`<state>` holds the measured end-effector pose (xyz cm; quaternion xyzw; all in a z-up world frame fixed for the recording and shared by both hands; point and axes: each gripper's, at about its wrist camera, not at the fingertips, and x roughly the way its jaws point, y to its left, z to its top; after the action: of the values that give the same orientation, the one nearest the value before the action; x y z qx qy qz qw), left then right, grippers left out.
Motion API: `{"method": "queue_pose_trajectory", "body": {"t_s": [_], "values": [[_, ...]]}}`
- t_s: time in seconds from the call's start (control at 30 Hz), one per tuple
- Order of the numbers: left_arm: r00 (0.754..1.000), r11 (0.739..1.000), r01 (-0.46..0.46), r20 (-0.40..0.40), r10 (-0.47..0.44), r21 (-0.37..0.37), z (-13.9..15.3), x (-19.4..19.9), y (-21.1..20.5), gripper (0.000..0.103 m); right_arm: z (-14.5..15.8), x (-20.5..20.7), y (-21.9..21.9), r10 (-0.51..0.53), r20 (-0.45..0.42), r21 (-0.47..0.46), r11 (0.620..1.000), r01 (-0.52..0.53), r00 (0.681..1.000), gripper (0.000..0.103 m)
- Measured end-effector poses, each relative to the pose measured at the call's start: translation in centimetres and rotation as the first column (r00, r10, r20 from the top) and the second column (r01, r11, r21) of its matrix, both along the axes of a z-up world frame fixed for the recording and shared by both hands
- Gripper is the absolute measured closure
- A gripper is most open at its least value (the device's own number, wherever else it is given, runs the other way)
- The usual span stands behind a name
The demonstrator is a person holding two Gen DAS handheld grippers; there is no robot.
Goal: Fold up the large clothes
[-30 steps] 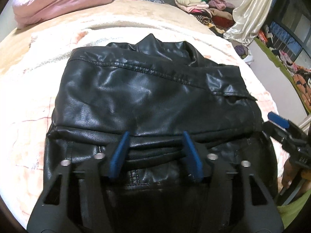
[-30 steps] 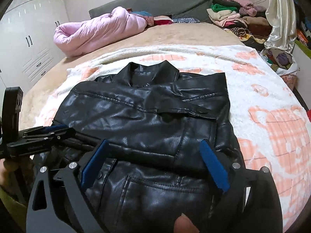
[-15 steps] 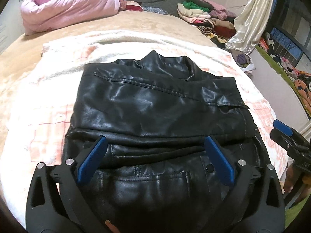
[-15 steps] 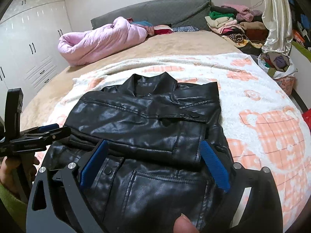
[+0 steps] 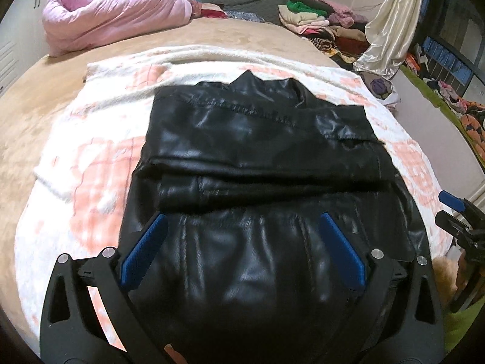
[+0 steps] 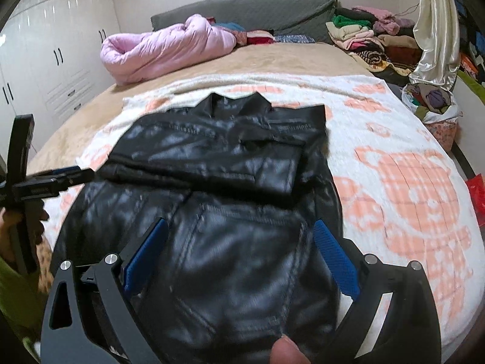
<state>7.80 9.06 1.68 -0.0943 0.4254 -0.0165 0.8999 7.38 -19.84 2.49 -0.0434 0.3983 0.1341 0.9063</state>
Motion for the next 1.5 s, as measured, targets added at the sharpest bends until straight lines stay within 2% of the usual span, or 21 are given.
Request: {"method": "queue_pose_trajectory", "body": {"t_s": [0.43, 0.73, 0.83, 1.0, 1.1, 1.2, 1.27, 1.3, 1.43, 1.5], "values": [[0.995, 0.997, -0.072, -0.067, 0.073, 0.019, -2.1, -5.6, 2.9, 0.01, -3.2, -4.5, -3.4, -0.012, -0.149, -0.009, 1.0, 0.01, 0.989, 0.007], [0.989, 0.995, -0.097, -0.114, 0.095, -0.011, -4.0, -9.5, 4.8, 0.01, -5.6, -6.4, -4.9, 0.022, -0.258, 0.006, 1.0, -0.021, 0.966, 0.007], [0.985, 0.995, -0.095, -0.146, 0.091, -0.015, -4.4, -10.7, 5.4, 0.01, -6.3, -6.6, -4.9, 0.029, -0.282, -0.012, 0.999, -0.033, 0.959, 0.013], [0.984, 0.993, -0.082, -0.162, 0.068, -0.08, -4.8, -12.6, 6.2, 0.01, -7.3, -6.5, -4.8, 0.026, -0.31, -0.048, 0.998, -0.043, 0.951, 0.015], [0.983, 0.993, -0.068, -0.178, 0.05, -0.094, -5.5, -12.9, 6.1, 0.01, -8.0, -6.2, -4.7, 0.02, -0.329, -0.081, 0.996, -0.049, 0.944, 0.016], [0.983, 0.986, -0.048, -0.181, 0.018, -0.159, -6.1, -13.0, 6.1, 0.01, -8.2, -6.4, -4.4, 0.031, -0.334, -0.118, 0.99, -0.074, 0.942, 0.016], [0.983, 0.985, -0.039, -0.184, 0.008, -0.167, -6.4, -12.9, 5.8, 0.011, -7.7, -6.9, -4.5, 0.043, -0.324, -0.122, 0.989, -0.087, 0.945, 0.016], [0.983, 0.985, -0.036, -0.186, 0.004, -0.17, -6.6, -12.9, 5.8, 0.012, -7.6, -6.9, -4.8, 0.047, -0.323, -0.114, 0.989, -0.089, 0.945, 0.016], [0.977, 0.98, -0.054, -0.214, 0.012, -0.192, -7.7, -12.8, 5.9, 0.043, -7.7, -6.9, -5.0, 0.038, -0.336, -0.124, 0.989, -0.084, 0.941, 0.017], [0.978, 0.981, -0.056, -0.206, 0.018, -0.183, -7.7, -13.0, 6.0, 0.053, -7.7, -7.0, -4.9, 0.034, -0.339, -0.144, 0.986, -0.087, 0.94, 0.017]]}}
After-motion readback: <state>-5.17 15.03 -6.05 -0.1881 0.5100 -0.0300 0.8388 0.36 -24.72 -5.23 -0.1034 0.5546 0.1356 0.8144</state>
